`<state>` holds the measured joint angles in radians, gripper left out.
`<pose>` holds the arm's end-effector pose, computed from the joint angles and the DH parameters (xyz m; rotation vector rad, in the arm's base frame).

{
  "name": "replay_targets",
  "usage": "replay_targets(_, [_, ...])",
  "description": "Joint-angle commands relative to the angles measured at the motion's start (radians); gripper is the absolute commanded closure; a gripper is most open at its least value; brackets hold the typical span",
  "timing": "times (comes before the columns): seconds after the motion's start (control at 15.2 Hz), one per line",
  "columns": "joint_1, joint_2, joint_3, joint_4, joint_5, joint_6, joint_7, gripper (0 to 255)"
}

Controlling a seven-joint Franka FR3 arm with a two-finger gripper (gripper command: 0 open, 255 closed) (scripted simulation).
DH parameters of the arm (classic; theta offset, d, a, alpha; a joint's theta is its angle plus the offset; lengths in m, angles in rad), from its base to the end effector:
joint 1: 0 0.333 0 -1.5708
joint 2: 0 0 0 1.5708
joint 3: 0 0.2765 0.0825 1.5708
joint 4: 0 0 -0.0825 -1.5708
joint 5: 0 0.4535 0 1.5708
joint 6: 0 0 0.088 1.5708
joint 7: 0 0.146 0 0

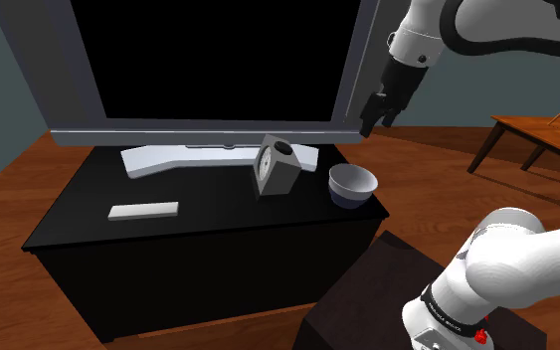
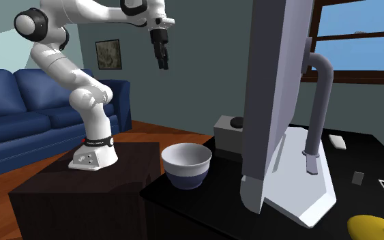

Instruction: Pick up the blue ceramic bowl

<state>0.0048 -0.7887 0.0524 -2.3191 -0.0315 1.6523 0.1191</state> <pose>0.4165 0.0212 0.5527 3.0747 -0.1145 0.1946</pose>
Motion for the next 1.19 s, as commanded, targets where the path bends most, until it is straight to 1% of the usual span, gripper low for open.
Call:
replay_targets(0.0, [0.000,0.000,0.000,0.000,0.000,0.000,0.000,0])
replay_targets(0.59, [-0.044,0.173,-0.038,-0.130,-0.081,0.238,-0.033,0])
replay_targets(1.12, [-0.097,0.400,-0.071,-0.170,-0.167,0.451,-0.040,0])
